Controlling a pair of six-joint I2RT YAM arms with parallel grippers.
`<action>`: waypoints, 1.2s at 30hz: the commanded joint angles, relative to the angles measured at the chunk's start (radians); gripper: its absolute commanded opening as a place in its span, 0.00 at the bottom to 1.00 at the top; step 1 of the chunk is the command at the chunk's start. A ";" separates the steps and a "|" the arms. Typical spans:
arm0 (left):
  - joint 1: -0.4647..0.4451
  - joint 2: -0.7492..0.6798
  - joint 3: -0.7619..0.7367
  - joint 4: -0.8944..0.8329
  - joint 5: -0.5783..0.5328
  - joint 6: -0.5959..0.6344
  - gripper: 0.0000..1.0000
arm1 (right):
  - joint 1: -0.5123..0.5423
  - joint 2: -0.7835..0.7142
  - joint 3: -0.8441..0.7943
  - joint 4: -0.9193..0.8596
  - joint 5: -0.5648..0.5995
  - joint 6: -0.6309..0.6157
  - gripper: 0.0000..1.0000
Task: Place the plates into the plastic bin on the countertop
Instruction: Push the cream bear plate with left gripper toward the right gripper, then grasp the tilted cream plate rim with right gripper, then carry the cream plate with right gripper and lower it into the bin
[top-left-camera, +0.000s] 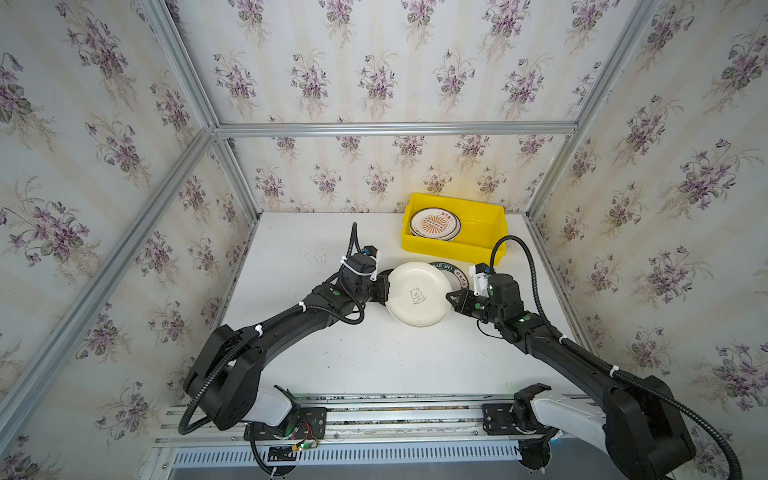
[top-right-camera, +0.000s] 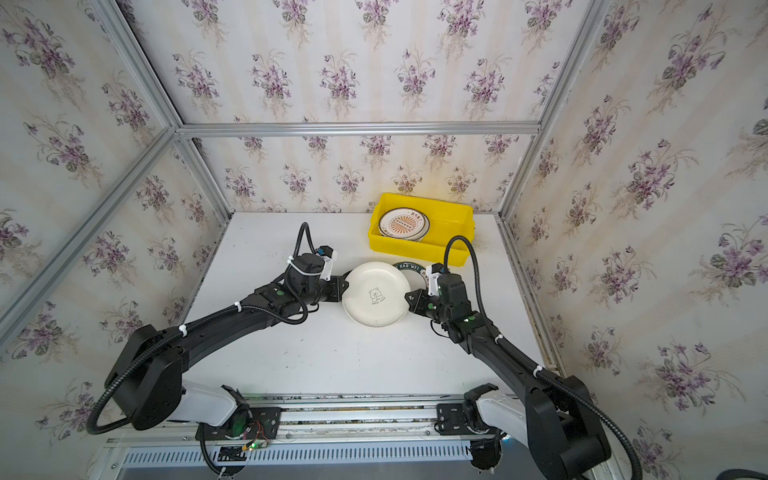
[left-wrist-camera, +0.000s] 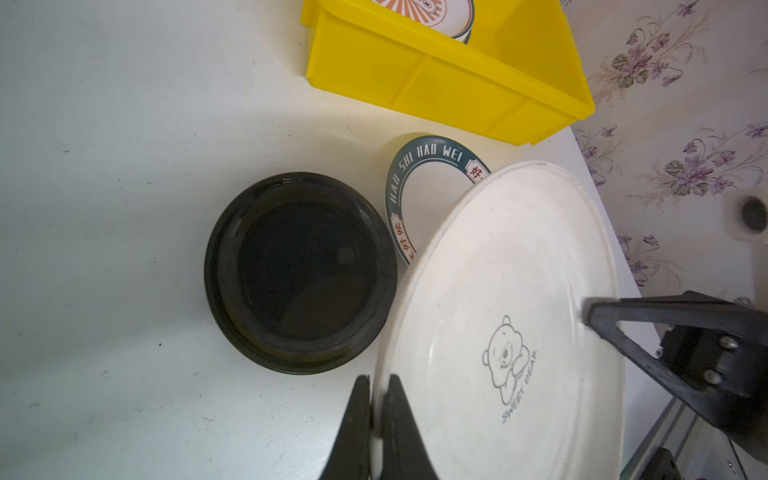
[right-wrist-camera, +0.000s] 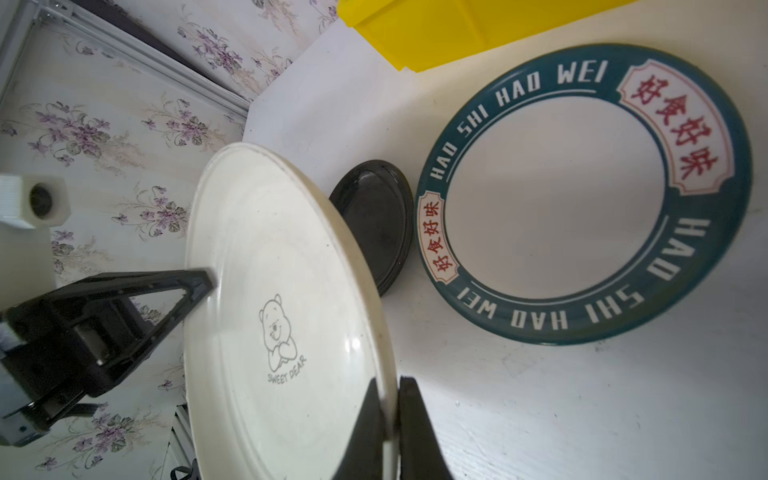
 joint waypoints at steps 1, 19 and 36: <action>0.001 -0.008 -0.012 0.013 -0.035 0.013 0.29 | 0.003 0.008 0.019 0.052 -0.009 0.016 0.00; 0.000 -0.193 -0.189 0.213 0.099 0.082 0.99 | 0.003 0.068 0.184 -0.075 0.139 -0.010 0.00; 0.000 -0.326 -0.300 0.293 0.010 0.085 0.99 | -0.028 0.346 0.647 -0.200 0.357 -0.197 0.00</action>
